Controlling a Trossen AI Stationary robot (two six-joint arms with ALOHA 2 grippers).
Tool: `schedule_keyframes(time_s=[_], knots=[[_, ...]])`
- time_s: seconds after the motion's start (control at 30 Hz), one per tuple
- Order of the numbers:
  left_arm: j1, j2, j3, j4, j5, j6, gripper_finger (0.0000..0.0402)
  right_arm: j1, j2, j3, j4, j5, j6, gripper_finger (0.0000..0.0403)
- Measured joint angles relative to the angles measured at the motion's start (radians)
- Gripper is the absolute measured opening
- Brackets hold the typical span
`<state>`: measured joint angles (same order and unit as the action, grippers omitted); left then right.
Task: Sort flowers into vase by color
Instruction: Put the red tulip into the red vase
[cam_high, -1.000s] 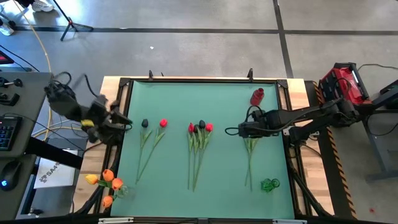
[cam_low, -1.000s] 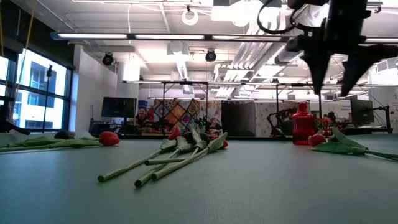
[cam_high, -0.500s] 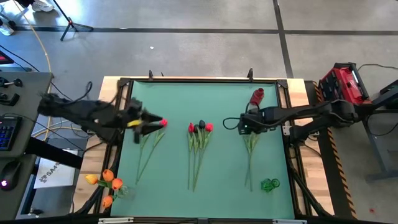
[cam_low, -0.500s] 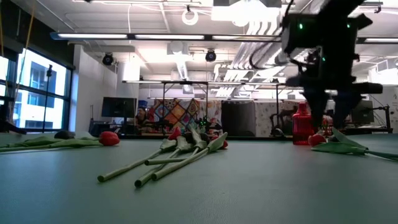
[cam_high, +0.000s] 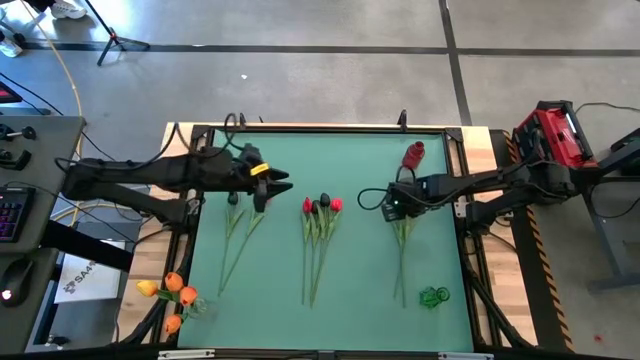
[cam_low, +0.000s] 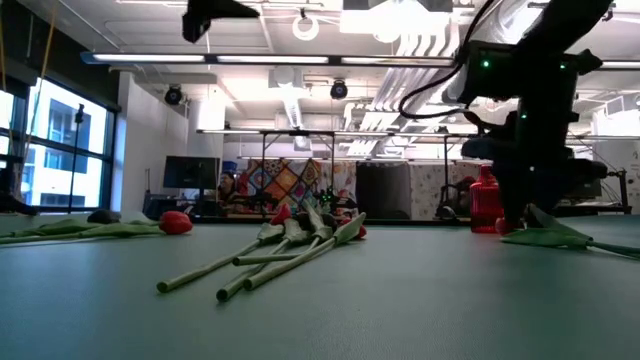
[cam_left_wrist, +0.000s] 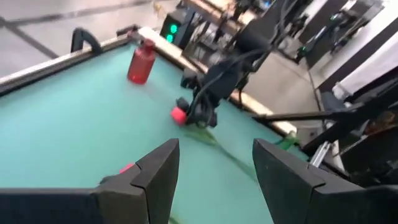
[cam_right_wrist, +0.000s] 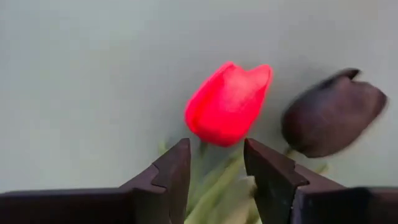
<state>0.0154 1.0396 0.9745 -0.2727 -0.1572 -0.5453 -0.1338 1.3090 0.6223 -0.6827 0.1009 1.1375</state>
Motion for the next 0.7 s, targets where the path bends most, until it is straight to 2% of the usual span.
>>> schedule_keyframes(time_s=[0.1, 0.27, 0.47, 0.7], knots=[[0.039, 0.035, 0.0, 0.001, 0.04, 0.02, 0.019, 0.01, 0.0, 0.0, 0.063, -0.003, -0.018, 0.0138], [0.116, 0.104, 0.0, 0.009, 0.113, 0.051, 0.019, 0.006, 0.033, 0.0, 0.04, 0.004, 0.006, 0.0138], [0.188, 0.168, 0.0, 0.022, 0.186, 0.11, 0.019, 0.026, 0.073, 0.014, 0.104, -0.045, 0.009, 0.0137], [0.321, 0.233, 0.0, 0.069, 0.364, 0.19, 0.019, 0.036, 0.095, 0.031, 0.107, -0.034, 0.046, 0.0137]])
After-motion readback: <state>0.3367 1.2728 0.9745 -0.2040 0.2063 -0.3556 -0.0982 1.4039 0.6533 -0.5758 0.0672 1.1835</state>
